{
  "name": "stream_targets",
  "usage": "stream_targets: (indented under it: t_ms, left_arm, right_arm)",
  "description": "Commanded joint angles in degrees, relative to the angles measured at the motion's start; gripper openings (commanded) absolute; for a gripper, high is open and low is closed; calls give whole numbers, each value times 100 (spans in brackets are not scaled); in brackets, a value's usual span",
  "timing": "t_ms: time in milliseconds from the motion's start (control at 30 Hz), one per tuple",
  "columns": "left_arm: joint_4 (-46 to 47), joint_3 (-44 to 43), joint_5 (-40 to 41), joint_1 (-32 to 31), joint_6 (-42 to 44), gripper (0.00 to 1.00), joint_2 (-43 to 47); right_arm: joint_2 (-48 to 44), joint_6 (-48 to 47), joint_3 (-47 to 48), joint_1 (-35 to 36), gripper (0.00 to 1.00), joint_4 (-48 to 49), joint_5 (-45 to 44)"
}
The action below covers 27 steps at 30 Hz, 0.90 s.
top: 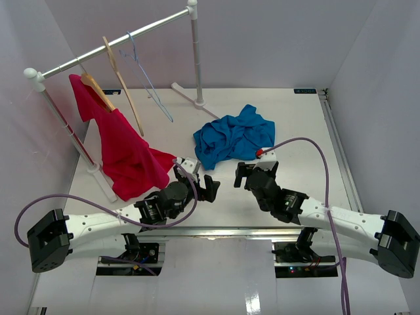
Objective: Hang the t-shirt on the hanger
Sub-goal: Move the T-shirt to the center of the board.
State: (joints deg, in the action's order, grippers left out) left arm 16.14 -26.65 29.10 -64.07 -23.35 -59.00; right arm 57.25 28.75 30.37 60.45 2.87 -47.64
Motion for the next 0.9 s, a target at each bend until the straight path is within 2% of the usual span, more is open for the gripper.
stream_targets:
  t_ms: [0, 133, 267, 567, 867]
  left_arm:
    - [80, -79, -11, 0, 50, 98, -86]
    - [69, -104, 105, 0, 82, 98, -214]
    - [-10, -192, 195, 0, 74, 98, -374]
    - [21, -55, 369, 0, 6, 98, -122]
    - [41, -15, 523, 0, -6, 98, -12]
  right_arm:
    - [114, -28, 449, 20, 90, -88, -334]
    - [360, -81, 622, 6, 90, -128, -206]
    - [862, -205, 1189, -238, 90, -159, 65]
    - [2635, -75, 2695, -1527, 100, -171, 1508]
    - [4503, -36, 4097, -2034, 79, -173, 2035]
